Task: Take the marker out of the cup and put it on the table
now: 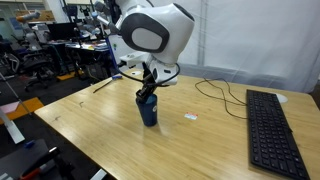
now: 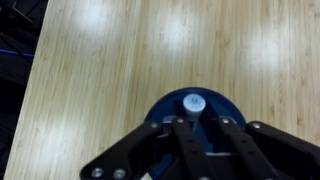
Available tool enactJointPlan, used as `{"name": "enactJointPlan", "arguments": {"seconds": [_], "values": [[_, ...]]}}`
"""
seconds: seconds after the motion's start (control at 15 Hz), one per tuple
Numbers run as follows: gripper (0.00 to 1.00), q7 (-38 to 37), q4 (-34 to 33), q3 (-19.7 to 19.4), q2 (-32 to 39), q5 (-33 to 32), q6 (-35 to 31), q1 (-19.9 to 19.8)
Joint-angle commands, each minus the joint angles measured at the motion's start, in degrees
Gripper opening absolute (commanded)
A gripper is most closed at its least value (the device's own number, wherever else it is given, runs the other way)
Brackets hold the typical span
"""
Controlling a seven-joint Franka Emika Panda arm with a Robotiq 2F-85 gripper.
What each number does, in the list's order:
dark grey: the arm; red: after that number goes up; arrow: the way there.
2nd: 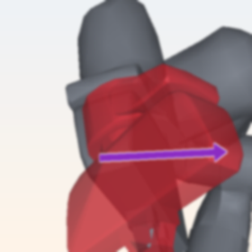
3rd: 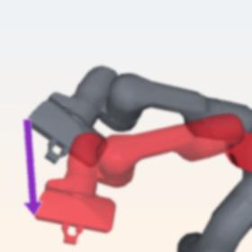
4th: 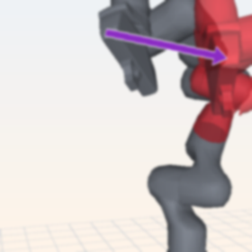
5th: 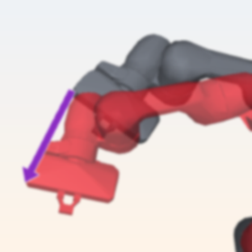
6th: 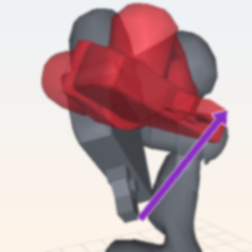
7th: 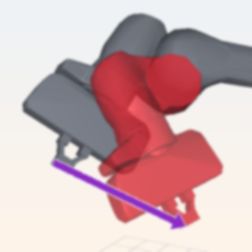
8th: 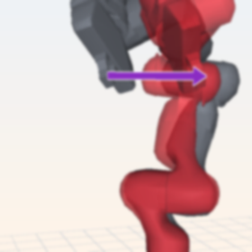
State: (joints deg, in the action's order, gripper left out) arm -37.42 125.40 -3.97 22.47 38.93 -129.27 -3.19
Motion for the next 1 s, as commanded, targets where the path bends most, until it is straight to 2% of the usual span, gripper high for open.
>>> {"name": "enactJointPlan", "arguments": {"seconds": [0.0, 0.4, 0.73, 0.93], "values": [[0.05, 0.3, 1.0, -0.6, -2.6, 0.9, 0.0, -0.3], [0.05, -0.7, 1.0, -1.9, -7.9, -0.6, 0.4, -0.1], [0.05, -2.0, 1.1, -1.7, -11.9, -1.9, 1.8, 0.2], [0.05, -3.6, 1.9, -1.3, -16.6, -3.8, 3.4, 0.8]]}}
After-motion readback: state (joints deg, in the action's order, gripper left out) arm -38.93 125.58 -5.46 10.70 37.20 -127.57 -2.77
